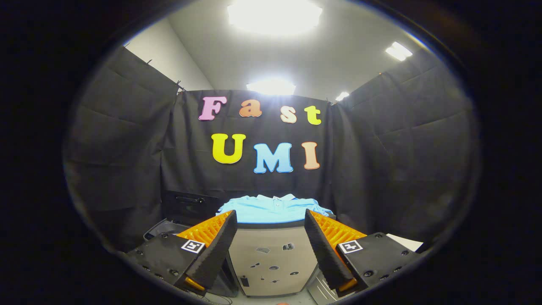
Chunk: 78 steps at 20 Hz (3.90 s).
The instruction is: Put the clothes into the washing machine and then close the washing machine lid.
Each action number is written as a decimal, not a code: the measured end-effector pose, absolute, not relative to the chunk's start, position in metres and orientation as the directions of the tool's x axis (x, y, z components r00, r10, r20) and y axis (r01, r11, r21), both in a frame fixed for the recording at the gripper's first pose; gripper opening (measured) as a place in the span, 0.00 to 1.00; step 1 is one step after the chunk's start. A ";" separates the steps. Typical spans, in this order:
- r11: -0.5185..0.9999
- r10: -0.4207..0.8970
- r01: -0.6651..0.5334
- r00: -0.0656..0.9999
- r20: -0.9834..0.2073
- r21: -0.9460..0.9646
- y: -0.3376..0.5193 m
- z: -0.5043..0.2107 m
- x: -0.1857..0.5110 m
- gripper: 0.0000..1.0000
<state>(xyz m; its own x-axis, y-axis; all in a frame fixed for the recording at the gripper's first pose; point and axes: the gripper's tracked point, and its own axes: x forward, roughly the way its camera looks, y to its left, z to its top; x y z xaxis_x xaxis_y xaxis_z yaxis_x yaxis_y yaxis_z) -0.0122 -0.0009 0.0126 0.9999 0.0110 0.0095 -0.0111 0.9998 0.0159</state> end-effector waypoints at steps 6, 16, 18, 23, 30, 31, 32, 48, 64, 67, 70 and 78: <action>1.000 0.022 -0.022 1.000 0.016 0.008 -0.003 0.028 0.005 0.99; 0.999 0.047 -0.047 0.999 0.000 0.026 -0.013 0.044 0.079 0.99; 0.998 0.056 -0.055 0.998 -0.016 0.038 -0.013 0.043 0.093 0.98; 0.997 0.071 -0.069 0.996 -0.046 0.030 -0.019 0.043 0.127 0.98; 0.996 0.089 -0.086 0.992 -0.093 0.036 -0.024 0.038 0.179 0.99; 0.995 0.094 -0.091 0.991 -0.096 0.032 -0.025 0.038 0.184 0.99; 0.995 0.098 -0.095 0.990 -0.099 0.031 -0.025 0.037 0.191 0.99; 0.984 0.177 -0.163 0.946 -0.273 0.073 -0.026 0.008 0.286 0.99; 0.964 0.263 -0.242 0.810 -0.524 0.110 -0.012 -0.064 0.359 0.98; 0.965 0.258 -0.240 0.794 -0.550 0.106 -0.015 -0.079 0.367 0.98; 0.966 0.252 -0.234 0.777 -0.577 0.107 -0.017 -0.090 0.375 0.98; 0.965 0.256 -0.233 0.724 -0.641 0.122 -0.017 -0.119 0.381 0.99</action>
<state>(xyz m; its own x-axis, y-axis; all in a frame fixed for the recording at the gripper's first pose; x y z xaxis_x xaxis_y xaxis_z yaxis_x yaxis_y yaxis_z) 0.3814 -0.0172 -0.1194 0.7239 0.2561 -0.6406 -0.2335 0.9647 0.1219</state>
